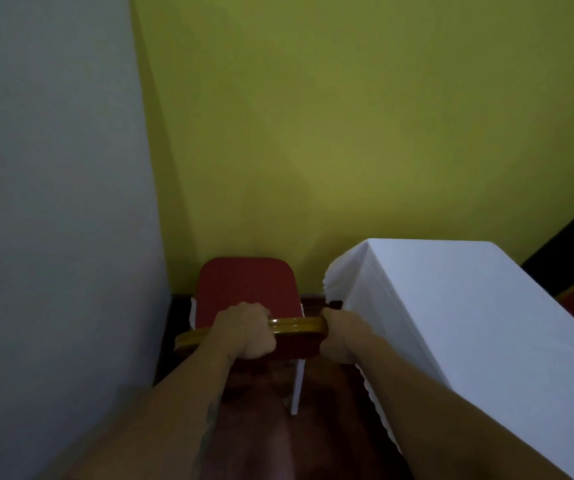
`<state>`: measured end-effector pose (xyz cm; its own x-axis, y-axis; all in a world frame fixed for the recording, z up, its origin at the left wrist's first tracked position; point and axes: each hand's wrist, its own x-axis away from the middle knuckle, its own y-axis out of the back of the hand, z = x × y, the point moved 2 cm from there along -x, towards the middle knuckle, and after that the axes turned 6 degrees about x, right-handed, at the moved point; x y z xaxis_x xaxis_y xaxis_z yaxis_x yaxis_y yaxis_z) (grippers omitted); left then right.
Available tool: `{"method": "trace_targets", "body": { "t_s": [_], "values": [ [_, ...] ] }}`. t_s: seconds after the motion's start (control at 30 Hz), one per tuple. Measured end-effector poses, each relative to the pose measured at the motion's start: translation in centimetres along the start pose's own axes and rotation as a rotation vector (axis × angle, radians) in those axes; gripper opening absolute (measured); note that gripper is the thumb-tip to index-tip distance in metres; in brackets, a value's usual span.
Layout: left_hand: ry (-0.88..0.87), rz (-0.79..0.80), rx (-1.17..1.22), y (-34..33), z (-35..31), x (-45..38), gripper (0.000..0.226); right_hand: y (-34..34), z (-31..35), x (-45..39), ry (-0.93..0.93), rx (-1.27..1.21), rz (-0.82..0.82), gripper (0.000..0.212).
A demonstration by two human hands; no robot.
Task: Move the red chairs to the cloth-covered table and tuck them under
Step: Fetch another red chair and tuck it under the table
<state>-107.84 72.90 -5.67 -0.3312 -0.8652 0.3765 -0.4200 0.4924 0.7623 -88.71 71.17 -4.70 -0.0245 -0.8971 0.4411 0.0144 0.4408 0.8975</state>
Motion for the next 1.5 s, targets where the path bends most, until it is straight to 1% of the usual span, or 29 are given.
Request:
{"method": "trace_targets", "body": {
  "t_s": [0.07, 0.13, 0.23, 0.33, 0.4, 0.6, 0.67, 0.7, 0.8, 0.83, 0.87, 0.9, 0.93, 0.97, 1.0, 1.03, 1.07, 1.1, 1.13, 1.17, 1.23, 1.3, 1.33, 1.4, 1.5],
  "values": [
    [-0.029, -0.042, -0.007, 0.0, 0.3, -0.2, 0.045, -0.3, -0.5, -0.7, -0.003, -0.040, -0.025, 0.023],
    [-0.044, -0.059, -0.021, 0.2, 0.5, -0.2, 0.048, -0.6, -0.7, -0.9, -0.007, -0.063, -0.065, 0.021],
    [-0.051, -0.061, -0.019, 0.1, 0.5, 0.1, 0.049, -0.6, -0.6, -0.4, 0.010, -0.025, -0.106, 0.018],
    [-0.054, -0.033, -0.007, 0.2, 0.6, 0.4, 0.044, -0.7, -0.5, 0.2, 0.028, 0.015, -0.082, 0.021],
    [-0.050, 0.004, -0.019, 0.3, 0.6, 0.8, 0.040, -1.1, -0.5, 0.8, 0.022, 0.036, -0.077, 0.027],
    [-0.036, 0.147, -0.114, 0.2, 0.8, 2.9, 0.050, -2.4, 0.4, 4.5, 0.033, 0.121, -0.042, 0.033],
    [-0.026, 0.152, -0.123, 0.0, 0.9, 4.1, 0.053, -2.7, 0.4, 6.1, 0.041, 0.171, -0.070, 0.029],
    [-0.014, 0.131, -0.115, -0.2, 1.1, 4.7, 0.054, -2.9, 0.4, 6.9, 0.045, 0.187, -0.087, 0.031],
    [0.021, 0.086, -0.054, -0.6, 2.1, 6.7, 0.059, -3.9, 0.8, 9.2, 0.081, 0.208, -0.111, 0.046],
    [0.036, 0.086, 0.011, -0.6, 2.3, 7.5, 0.061, -4.3, 1.1, 9.9, 0.097, 0.220, -0.116, 0.049],
    [0.057, 0.076, 0.129, -0.6, 2.6, 8.3, 0.061, -4.6, 1.4, 10.7, 0.112, 0.235, -0.122, 0.052],
    [0.073, 0.033, 0.290, -0.5, 2.7, 9.4, 0.058, -4.9, 1.7, 11.4, 0.130, 0.247, -0.127, 0.053],
    [0.090, -0.053, 0.473, -0.5, 2.8, 10.6, 0.053, -5.2, 2.0, 12.2, 0.152, 0.251, -0.132, 0.054],
    [0.113, -0.193, 0.646, -0.7, 3.0, 11.6, 0.048, -5.6, 2.2, 13.0, 0.172, 0.248, -0.134, 0.054],
    [0.158, -0.380, 0.771, -0.9, 3.4, 12.5, 0.043, -6.0, 2.4, 13.8, 0.186, 0.242, -0.134, 0.054],
    [0.247, -0.554, 0.819, -1.3, 3.6, 13.2, 0.039, -6.4, 2.6, 14.5, 0.193, 0.236, -0.134, 0.055],
    [0.370, -0.673, 0.835, -2.0, 3.9, 13.7, 0.039, -6.7, 2.6, 15.2, 0.195, 0.228, -0.133, 0.055],
    [0.508, -0.729, 0.845, -2.9, 3.5, 14.3, 0.045, -7.1, 2.6, 15.9, 0.194, 0.221, -0.130, 0.054],
    [0.638, -0.724, 0.887, -4.0, 2.8, 14.8, 0.055, -7.3, 2.6, 16.5, 0.191, 0.214, -0.128, 0.053],
    [0.718, -0.685, 0.953, -5.1, 1.7, 15.2, 0.066, -7.5, 2.6, 16.9, 0.188, 0.207, -0.125, 0.052],
    [0.743, -0.647, 1.060, -6.7, -0.5, 15.4, 0.087, -8.1, 2.3, 17.7, 0.174, 0.178, -0.093, 0.053],
    [0.739, -0.701, 1.137, -8.0, -2.0, 15.5, 0.102, -9.0, 1.6, 18.2, 0.129, 0.118, -0.035, 0.057],
    [0.755, -0.731, 1.177, -8.4, -2.6, 15.4, 0.105, -9.5, 1.1, 18.4, 0.112, 0.083, 0.000, 0.058],
    [0.806, -0.805, 1.275, -9.1, -3.5, 15.3, 0.102, -10.1, 0.4, 18.7, 0.109, 0.041, 0.050, 0.059],
    [0.834, -0.849, 1.310, -9.9, -4.4, 15.5, 0.084, -10.0, 0.0, 18.8, 0.136, 0.077, 0.068, 0.053]
  ]
}}
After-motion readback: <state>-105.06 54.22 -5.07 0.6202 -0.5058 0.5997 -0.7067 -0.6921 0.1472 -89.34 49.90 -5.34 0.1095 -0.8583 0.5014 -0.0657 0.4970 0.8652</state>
